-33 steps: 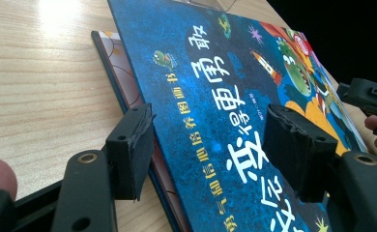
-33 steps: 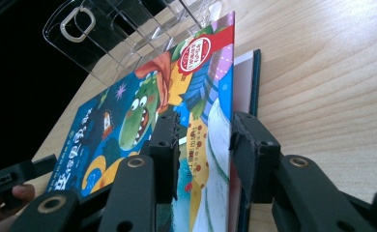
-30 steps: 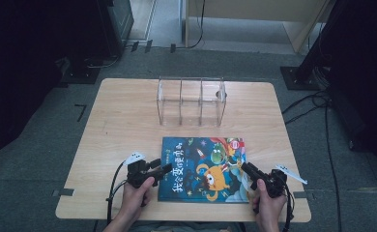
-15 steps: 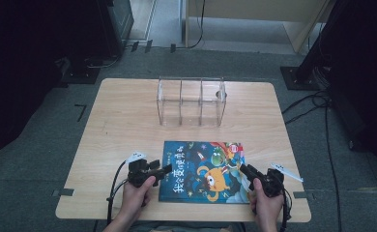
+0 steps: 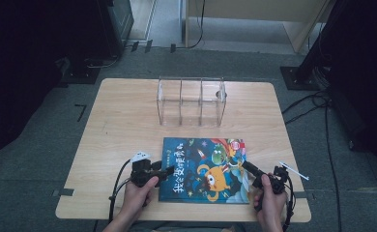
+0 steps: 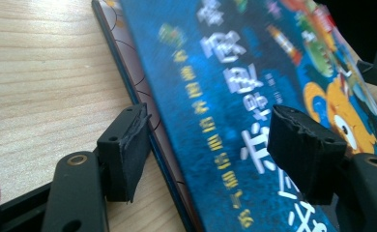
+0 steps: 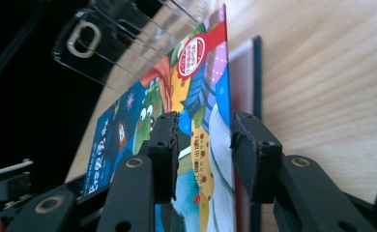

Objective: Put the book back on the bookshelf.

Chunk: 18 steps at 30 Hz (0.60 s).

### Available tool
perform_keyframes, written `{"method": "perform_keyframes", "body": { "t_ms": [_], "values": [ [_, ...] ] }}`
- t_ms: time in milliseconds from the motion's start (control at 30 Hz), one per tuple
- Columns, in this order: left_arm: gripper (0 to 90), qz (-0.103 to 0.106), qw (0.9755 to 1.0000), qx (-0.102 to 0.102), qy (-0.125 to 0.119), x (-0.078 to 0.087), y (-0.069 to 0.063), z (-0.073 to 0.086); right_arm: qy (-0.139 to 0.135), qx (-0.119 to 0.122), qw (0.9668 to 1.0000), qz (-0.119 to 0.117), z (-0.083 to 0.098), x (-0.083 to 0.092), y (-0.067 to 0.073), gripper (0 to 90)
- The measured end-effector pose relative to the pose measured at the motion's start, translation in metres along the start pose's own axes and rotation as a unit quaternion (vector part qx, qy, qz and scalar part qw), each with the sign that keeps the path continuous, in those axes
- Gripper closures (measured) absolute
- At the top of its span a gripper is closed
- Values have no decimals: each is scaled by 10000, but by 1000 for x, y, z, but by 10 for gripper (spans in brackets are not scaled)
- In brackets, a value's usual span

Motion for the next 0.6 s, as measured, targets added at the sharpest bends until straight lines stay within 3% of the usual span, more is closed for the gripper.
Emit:
{"method": "perform_keyframes", "body": {
  "t_ms": [200,333,500,600],
  "values": [
    [314,-34,10000,-56,-34,0,-1,0,-150,356,9992,-104,1,5,6,633],
    [347,28,9998,-169,-123,2,-3,0,-195,415,9989,-114,1,6,8,634],
    [391,93,9993,-130,-346,7,-4,-2,-229,642,9976,144,4,3,8,633],
    [409,120,9993,-79,-346,8,-2,-2,-274,832,9955,354,7,1,9,630]
  ]
}}
Point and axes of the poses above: each handheld gripper's, and its own axes: x roughly backward along the jaws, z roughly out of its underside, y roughly to its left, the point moved 4 cm from there along -x, roughly forward along the jaws, and after that the axes turned 9 degrees about -x, right-handed, at the moved point
